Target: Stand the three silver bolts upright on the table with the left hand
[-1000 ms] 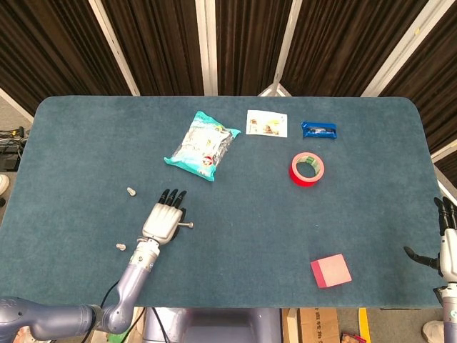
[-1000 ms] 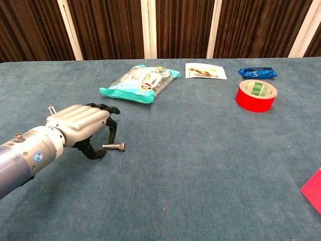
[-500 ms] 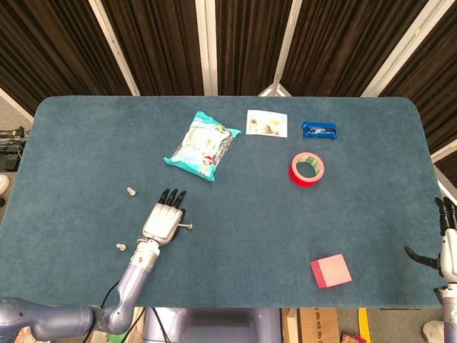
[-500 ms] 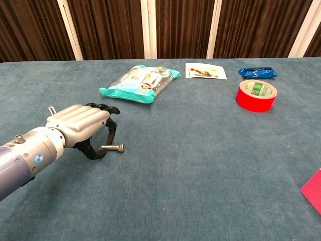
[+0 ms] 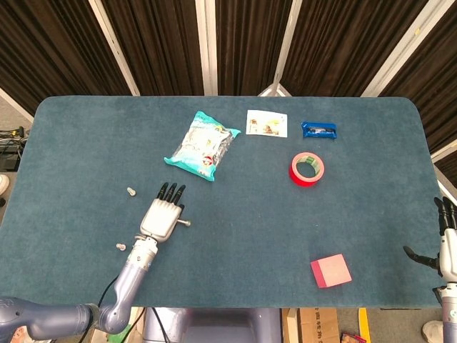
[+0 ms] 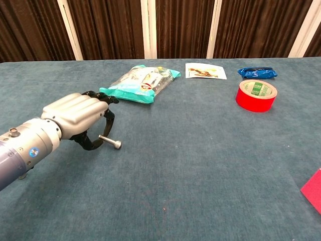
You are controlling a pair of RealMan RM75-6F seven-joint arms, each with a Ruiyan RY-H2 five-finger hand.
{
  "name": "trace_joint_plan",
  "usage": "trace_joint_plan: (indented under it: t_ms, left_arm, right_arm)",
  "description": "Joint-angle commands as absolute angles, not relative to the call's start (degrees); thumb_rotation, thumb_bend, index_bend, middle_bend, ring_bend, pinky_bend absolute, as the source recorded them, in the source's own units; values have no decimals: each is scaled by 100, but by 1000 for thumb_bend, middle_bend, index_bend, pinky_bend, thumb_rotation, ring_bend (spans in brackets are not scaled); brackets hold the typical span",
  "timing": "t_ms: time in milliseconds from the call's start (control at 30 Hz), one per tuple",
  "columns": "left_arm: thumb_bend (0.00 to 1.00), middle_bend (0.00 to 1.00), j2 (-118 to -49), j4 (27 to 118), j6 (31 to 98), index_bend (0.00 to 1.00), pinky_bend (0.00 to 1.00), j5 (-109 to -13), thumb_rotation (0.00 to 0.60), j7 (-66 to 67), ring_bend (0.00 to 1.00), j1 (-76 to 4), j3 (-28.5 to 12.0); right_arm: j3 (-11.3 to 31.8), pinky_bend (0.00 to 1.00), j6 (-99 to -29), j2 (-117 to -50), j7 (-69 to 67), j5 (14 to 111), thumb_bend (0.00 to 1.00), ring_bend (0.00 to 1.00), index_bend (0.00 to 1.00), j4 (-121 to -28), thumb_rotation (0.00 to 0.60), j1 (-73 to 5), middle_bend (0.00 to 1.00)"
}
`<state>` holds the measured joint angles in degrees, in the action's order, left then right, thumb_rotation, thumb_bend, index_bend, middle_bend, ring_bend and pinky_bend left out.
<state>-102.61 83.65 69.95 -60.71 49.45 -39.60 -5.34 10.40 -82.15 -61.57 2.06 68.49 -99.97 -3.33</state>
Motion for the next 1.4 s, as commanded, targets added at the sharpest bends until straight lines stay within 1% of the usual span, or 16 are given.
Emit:
trace_joint_plan:
  t_ms: [33,200,467,1100,1400]
  left_arm:
    - [525,44,-10231,8231,7109,558,0,-6347,600,5158,0,-4000,-408]
    - [525,44,-10198,7926,7224,560,0,-6876,600,5573,0,-4100,-188]
    - [525,45,-10262,7737,7237,561,0,-7136,600,5777,0,-4101,-122]
    - [542,43,-10324,7759,7177,551,0,-7123,600,6111,0,-4033,-282]
    - [535,41,-10359,7858,7107,535,0,-6929,600,6392,0,-4061,-467]
  right_arm:
    - [1036,0,-8219,-6152,205,6854,0,0,1,-10004,600,-328,0]
    - [1057,0,-8169,-6161,201,6815,0,0,1,-9987,600,-359,0]
    - [1059,0,-8190,-6152,192,6806,0,0,6,-10001,600,-343,0]
    - [1082,0,-8200,-6173,208,6761,0,0,8,-9992,600,-348,0]
    - [1088,0,-8200,-6181,224,6745,0,0,8,-9993,600,-351,0]
